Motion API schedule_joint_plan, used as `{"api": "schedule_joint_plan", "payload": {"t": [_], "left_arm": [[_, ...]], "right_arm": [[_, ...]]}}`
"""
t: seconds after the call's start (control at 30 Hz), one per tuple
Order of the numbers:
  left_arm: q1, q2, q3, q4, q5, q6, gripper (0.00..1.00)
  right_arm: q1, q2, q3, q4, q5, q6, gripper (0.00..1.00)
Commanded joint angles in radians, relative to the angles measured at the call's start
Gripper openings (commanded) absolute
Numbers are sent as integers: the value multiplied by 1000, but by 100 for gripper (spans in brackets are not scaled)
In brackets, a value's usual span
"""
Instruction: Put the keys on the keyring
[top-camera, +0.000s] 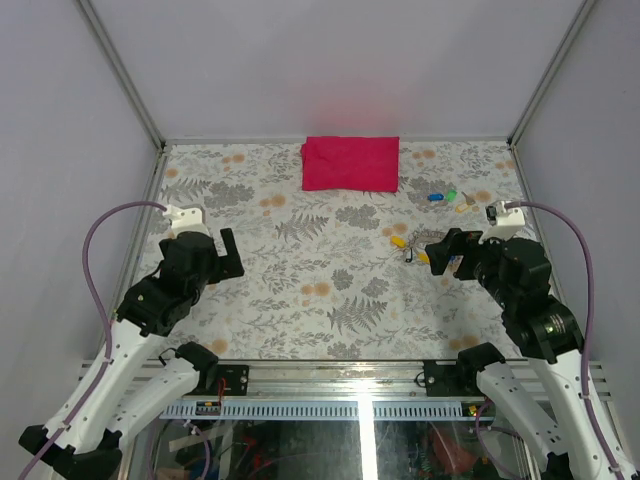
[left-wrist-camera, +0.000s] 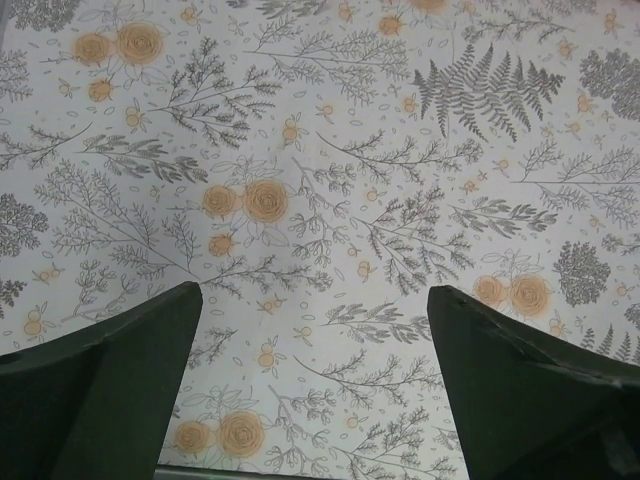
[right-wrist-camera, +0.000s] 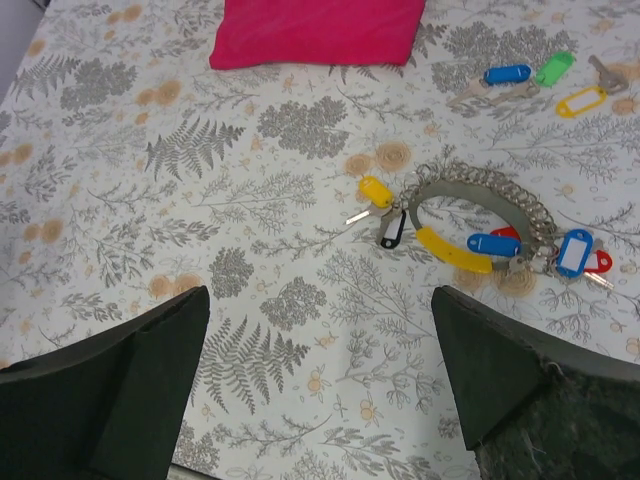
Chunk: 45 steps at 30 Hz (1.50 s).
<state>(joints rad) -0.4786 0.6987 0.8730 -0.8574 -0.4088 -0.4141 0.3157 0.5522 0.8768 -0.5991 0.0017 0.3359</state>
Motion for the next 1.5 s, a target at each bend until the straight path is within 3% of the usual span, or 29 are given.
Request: {"api": "schedule_joint_plan", "payload": {"t": [0.0,0.7,1.0,1.33,1.47], "left_arm": [[-10,12,34,108,-44,-16,100],[-13,66,54,120,-65,-38,100],[-13,104,69,141,1,-35,100],[-12,78,16,178,-6,-33,100],[-12,99,15,182,2,-33,100]], "right_arm": [[-11,25,24,107,-22,-47,99],[-15,217,88,18,97,-69,100],[-15,491,206,-14,-6,-62,100],[-17,795,273,33,59,-36,99],[-52,904,268,74,2,-44,100]]}}
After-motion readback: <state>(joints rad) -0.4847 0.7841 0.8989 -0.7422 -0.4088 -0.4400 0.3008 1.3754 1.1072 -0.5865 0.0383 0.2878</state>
